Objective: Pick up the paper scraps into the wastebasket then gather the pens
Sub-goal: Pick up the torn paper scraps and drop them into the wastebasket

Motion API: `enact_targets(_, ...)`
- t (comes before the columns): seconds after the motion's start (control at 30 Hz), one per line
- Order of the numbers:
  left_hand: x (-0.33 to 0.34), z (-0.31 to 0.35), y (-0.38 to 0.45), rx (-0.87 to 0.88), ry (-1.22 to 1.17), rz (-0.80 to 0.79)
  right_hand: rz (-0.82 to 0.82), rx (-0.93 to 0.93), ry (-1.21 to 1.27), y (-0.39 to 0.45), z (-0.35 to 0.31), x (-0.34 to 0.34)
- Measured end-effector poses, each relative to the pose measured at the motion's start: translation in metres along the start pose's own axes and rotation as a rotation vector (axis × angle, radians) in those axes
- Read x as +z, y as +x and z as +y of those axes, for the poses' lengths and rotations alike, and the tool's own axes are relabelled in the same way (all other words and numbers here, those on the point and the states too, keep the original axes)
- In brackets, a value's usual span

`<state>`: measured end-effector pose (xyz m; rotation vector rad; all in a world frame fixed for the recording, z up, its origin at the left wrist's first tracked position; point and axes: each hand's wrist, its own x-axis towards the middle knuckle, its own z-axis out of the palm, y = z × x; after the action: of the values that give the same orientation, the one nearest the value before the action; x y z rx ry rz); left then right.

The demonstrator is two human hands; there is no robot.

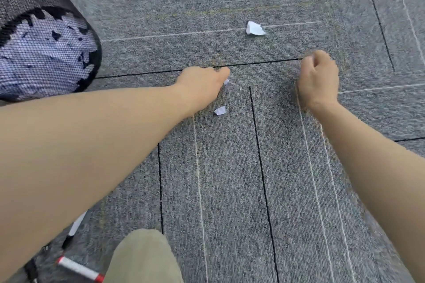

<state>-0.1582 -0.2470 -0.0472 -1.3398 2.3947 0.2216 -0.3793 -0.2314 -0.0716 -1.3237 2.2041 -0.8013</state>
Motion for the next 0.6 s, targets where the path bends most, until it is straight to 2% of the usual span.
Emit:
enact_targets(0.07, -0.003, -0.003, 0.001, 0.03, -0.03, -0.006, 0.003, 0.092, 0.179, 0.004, -0.005, 0.002)
enact_targets(0.2, 0.004, -0.006, -0.01, 0.101, -0.05, 0.059, 0.028, 0.243, 0.352, 0.011, -0.022, 0.008)
enact_targets(0.33, 0.009, -0.006, -0.013, 0.02, -0.187, 0.045, -0.01, 0.394, 0.507, 0.019, -0.031, 0.015)
enact_targets(0.4, 0.006, -0.004, -0.007, -0.017, -0.155, 0.026, -0.03, 0.365, 0.424, 0.022, -0.031, 0.017)
enact_targets(0.47, -0.001, 0.003, 0.002, -0.025, -0.083, 0.061, -0.036, 0.255, 0.305, 0.022, -0.035, 0.019)
enact_targets(0.6, -0.011, 0.013, 0.021, -0.046, -0.024, 0.023, -0.13, 0.071, 0.18, 0.025, -0.045, 0.017)
